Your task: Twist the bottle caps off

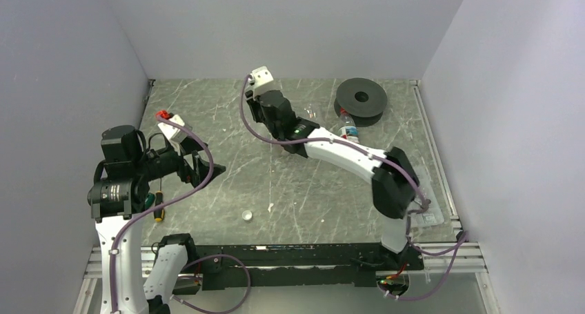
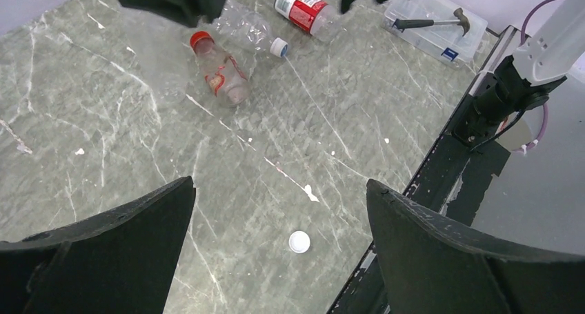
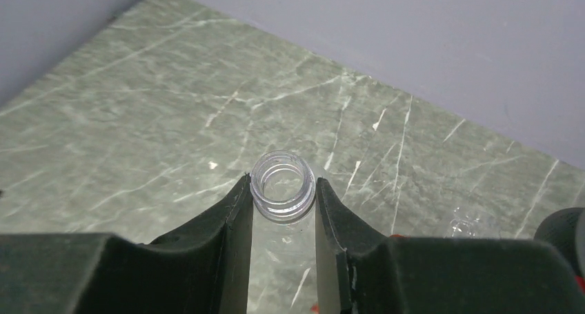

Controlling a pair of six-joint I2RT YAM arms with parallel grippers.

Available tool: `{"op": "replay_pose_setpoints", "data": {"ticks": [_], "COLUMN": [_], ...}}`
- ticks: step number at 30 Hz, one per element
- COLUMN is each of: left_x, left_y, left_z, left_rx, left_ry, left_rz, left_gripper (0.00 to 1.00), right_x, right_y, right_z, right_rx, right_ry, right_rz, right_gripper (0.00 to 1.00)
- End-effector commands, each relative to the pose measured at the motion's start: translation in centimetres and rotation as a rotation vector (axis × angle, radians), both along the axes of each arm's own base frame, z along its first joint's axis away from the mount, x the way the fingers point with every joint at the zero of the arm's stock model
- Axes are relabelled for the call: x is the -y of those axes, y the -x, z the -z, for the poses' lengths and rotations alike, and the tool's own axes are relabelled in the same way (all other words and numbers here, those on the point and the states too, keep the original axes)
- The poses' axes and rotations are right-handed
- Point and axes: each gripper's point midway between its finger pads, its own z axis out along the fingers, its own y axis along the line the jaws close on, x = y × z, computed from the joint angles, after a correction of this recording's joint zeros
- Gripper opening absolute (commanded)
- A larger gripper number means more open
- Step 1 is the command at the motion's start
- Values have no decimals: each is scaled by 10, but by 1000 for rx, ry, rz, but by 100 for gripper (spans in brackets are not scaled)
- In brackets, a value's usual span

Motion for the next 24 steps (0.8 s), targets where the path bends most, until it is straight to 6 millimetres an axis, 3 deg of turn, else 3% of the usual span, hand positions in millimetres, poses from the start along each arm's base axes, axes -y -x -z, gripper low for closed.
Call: {"op": "replay_pose_setpoints", "data": {"ticks": [1,6,14,16,20,24], "left_x": [-1,-1,-1,0,0,1], "left_y": [-2,-7,-16,-16,-14,-13], "left_z": [-6,-4,2,2,3,2], "left_rx": [23,16,-3,-5,0,4], "left_ry": [-16,-6,2,3,2,6], "left_rz": [2,9,16,19,21,22], "left_gripper": [99,100,99,99,99,100], "right_x": [-16,-26,-30,-29,-30,-29], "right_y": [-36,-57,-64,-63,-59,-58], "right_z": [-15,11,38,43,48,45], "right_rx": [59,27,-10,-23,-31,-29], "right_ry": [-80,-76,-80,-83,-74,-63], "right_rz": [21,32,30,27,8,2], "right_gripper": [0,0,5,12,43,59]}}
